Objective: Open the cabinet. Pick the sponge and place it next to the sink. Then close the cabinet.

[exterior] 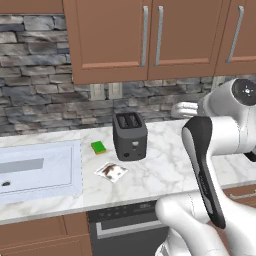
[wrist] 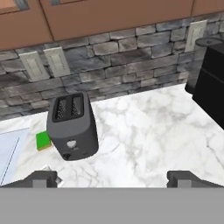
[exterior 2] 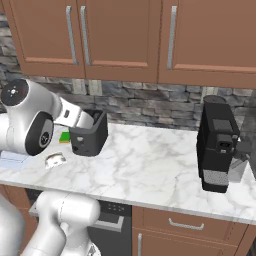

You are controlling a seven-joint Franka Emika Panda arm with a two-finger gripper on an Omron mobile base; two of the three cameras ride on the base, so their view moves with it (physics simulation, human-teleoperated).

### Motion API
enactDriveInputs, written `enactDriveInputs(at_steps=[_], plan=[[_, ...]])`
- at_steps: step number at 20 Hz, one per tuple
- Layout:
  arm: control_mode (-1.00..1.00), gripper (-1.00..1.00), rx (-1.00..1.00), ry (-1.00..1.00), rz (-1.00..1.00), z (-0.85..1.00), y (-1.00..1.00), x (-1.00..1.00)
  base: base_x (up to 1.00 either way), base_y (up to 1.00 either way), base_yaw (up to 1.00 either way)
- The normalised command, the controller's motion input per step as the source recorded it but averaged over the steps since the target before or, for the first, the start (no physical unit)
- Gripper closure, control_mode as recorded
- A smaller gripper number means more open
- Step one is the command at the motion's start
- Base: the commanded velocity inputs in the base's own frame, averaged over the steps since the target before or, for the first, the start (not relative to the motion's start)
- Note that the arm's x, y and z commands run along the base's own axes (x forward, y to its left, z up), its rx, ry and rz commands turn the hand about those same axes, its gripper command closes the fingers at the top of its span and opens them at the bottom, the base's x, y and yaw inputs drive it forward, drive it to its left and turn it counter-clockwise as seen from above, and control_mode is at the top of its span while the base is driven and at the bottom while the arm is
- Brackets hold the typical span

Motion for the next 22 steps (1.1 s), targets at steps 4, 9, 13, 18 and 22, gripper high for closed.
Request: enactDriveInputs(at_steps=[4,9,13,18,22], plan=[[-1.00,-1.00,0.00,0.00,0.00,0.00,0.00,0.06,0.00,0.00,0.00],[-1.00,-1.00,0.00,0.00,0.00,0.00,0.00,0.03,0.00,0.00,0.00],[-1.00,-1.00,0.00,0.00,0.00,0.01,-0.02,0.29,0.00,0.00,0.00],[-1.00,-1.00,0.00,0.00,0.00,0.00,0.00,0.02,0.00,0.00,0.00],[-1.00,-1.00,0.00,0.00,0.00,0.00,0.00,0.00,0.00,0.00,0.00]])
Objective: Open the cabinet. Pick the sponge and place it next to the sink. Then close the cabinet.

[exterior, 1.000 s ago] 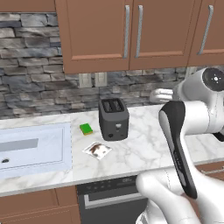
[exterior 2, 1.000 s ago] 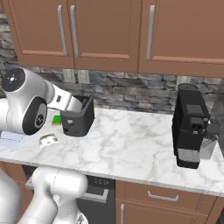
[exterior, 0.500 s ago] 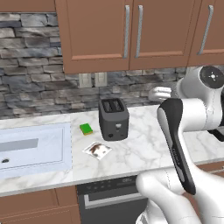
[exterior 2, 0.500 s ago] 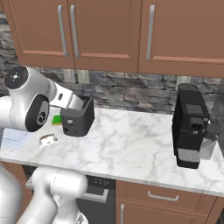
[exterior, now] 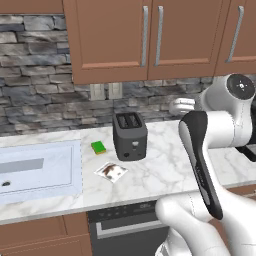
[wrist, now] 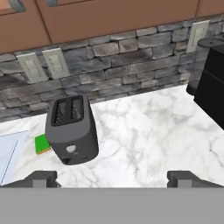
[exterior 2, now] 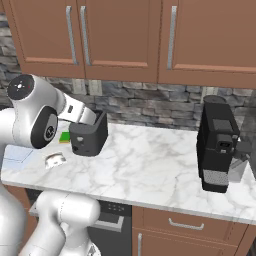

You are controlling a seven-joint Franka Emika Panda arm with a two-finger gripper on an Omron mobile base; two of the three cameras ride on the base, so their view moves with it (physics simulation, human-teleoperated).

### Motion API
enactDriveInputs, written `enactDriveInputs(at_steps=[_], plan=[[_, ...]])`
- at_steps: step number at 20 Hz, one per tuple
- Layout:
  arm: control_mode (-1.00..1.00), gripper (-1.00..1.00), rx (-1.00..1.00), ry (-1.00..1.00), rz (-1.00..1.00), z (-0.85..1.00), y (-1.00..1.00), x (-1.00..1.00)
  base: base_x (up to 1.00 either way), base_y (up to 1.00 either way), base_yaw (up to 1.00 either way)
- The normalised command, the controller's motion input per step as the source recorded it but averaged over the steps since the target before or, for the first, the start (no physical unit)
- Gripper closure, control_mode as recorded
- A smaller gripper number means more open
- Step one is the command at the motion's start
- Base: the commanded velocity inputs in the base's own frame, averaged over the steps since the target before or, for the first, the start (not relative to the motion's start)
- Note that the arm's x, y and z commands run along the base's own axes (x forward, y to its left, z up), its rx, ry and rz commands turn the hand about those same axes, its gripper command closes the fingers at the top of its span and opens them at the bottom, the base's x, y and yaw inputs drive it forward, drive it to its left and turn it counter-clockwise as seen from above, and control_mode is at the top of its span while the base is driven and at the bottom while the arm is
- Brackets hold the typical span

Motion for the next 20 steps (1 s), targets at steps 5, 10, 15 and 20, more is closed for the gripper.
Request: enactDriveInputs(at_steps=[5,10,15,20], plan=[[-1.00,-1.00,0.03,0.00,0.00,0.05,-0.10,0.00,0.00,0.00,0.00],[-1.00,-1.00,0.02,0.00,0.03,0.12,-0.25,0.00,0.00,0.00,0.00],[-1.00,-1.00,0.04,-0.05,0.04,0.07,-0.14,-0.09,0.00,0.00,0.00],[-1.00,-1.00,0.00,0.00,0.02,0.23,0.04,0.00,0.00,0.00,0.00]])
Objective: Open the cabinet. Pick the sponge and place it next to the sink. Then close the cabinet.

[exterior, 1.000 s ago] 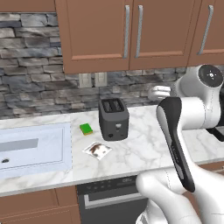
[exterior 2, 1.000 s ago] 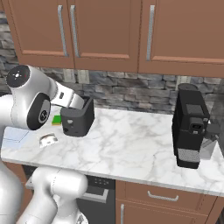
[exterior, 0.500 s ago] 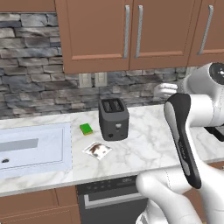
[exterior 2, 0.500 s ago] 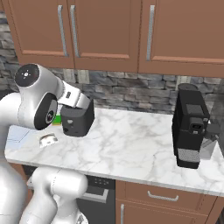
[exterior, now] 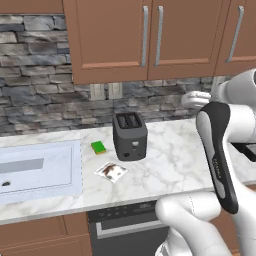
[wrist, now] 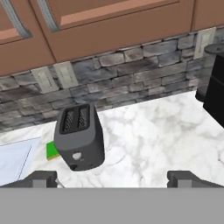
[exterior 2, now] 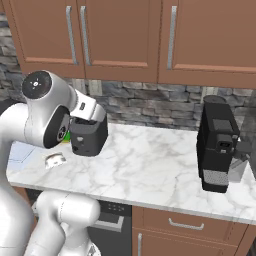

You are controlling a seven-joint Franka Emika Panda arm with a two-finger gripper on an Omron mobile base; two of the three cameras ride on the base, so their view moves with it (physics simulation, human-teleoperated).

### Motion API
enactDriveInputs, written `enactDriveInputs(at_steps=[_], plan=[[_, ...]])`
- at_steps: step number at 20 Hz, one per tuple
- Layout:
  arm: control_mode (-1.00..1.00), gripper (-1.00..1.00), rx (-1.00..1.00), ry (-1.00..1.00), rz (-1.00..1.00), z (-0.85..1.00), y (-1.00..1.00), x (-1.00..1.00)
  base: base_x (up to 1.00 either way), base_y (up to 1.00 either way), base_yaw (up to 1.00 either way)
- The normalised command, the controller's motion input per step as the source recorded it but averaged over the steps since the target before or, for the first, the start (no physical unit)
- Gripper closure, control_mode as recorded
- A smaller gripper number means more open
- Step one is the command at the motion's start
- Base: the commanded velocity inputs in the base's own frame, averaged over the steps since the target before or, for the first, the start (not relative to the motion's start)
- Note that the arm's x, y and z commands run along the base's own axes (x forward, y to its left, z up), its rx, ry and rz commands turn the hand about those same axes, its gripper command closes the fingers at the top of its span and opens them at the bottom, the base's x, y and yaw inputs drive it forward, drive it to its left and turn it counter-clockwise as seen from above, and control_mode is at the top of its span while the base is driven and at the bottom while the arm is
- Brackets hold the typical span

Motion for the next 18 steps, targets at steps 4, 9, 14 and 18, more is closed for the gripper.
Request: enactDriveInputs(at_steps=[4,9,14,18], plan=[[-1.00,-1.00,0.00,0.00,0.03,0.10,0.00,0.00,0.00,0.00,0.00],[-1.00,-1.00,0.00,0.00,0.03,0.13,0.02,0.00,0.00,0.00,0.00],[-1.00,-1.00,0.00,-0.04,0.07,0.00,0.00,0.00,0.00,0.00,0.00],[-1.00,-1.00,0.00,-0.16,0.06,0.09,0.08,0.00,0.00,0.00,0.00]])
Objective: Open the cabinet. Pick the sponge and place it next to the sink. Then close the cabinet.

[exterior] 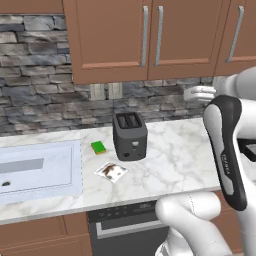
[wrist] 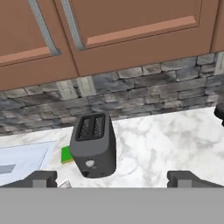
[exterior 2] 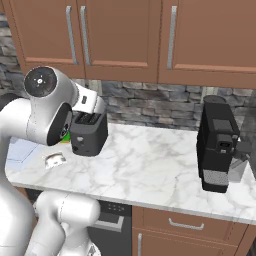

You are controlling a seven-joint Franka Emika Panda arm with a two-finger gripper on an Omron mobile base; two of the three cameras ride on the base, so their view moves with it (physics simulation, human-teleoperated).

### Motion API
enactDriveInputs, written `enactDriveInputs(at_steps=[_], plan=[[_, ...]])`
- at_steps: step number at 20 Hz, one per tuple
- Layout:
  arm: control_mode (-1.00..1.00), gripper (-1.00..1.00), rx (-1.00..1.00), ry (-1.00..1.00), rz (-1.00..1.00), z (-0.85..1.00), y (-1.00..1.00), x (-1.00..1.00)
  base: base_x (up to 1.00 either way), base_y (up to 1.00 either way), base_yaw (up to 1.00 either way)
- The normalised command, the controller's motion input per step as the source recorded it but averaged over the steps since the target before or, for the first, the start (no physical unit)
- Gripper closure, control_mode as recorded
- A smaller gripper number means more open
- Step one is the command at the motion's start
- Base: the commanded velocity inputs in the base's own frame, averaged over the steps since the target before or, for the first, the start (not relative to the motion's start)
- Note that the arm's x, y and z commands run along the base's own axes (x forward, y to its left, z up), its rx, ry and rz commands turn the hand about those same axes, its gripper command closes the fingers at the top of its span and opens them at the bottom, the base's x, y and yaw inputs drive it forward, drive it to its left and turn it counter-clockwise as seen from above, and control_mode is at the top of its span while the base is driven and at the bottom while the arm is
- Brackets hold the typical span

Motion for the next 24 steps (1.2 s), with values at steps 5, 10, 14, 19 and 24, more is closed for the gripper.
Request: enactDriveInputs(at_steps=[5,10,14,19,24], plan=[[-1.00,-1.00,0.00,-0.14,0.04,0.20,0.14,-0.01,0.00,0.00,0.00],[-1.00,-1.00,0.00,-0.04,0.03,0.18,0.10,0.00,0.00,0.00,0.00],[-1.00,-1.00,-0.01,0.00,0.00,0.27,0.07,-0.02,0.00,0.00,0.00],[-1.00,-1.00,-0.03,0.00,0.00,0.32,0.01,-0.06,0.00,0.00,0.00],[-1.00,-1.00,-0.06,0.00,0.00,0.34,0.01,-0.05,0.00,0.00,0.00]])
